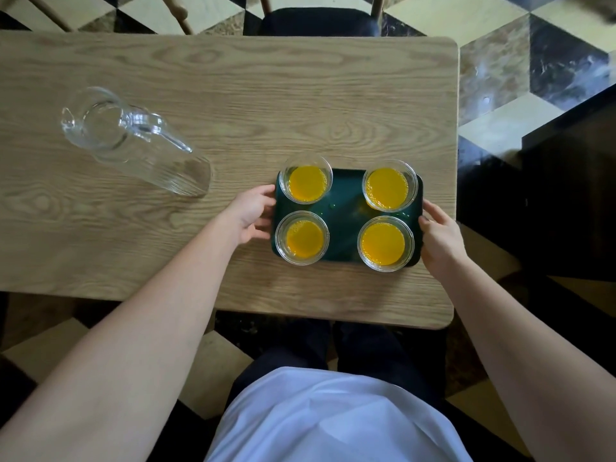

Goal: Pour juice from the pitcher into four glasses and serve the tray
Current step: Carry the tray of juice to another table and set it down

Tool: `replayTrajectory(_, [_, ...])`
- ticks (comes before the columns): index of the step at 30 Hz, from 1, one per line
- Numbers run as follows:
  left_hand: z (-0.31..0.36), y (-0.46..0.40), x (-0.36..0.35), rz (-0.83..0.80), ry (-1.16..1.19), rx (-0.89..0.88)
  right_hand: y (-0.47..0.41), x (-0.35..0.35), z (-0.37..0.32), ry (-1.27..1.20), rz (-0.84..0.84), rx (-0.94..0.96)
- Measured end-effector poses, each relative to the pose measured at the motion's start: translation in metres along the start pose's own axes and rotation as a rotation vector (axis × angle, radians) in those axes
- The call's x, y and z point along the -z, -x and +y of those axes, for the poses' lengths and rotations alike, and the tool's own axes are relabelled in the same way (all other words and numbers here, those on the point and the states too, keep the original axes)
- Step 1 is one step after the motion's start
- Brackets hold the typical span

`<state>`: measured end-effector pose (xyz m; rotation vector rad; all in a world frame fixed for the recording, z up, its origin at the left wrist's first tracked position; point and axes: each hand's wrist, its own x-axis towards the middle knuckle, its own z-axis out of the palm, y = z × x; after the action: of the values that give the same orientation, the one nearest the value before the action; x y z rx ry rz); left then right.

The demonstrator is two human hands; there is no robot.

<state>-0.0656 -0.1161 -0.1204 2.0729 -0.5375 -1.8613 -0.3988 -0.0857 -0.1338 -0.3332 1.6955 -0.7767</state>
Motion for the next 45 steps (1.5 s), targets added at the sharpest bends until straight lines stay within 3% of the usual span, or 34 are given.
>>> replayTrajectory(8, [-0.012, -0.008, -0.002, 0.091, -0.069, -0.060, -0.005, -0.005, 0.004, 0.016, 0.077, 0.015])
replayTrajectory(27, [-0.021, -0.002, 0.002, 0.132, -0.101, -0.110, 0.001, -0.010, -0.001, 0.063, 0.112, -0.018])
replayTrajectory(45, [-0.039, 0.048, 0.036, 0.130, -0.004, -0.150, 0.044, -0.026, -0.038, 0.117, -0.001, 0.050])
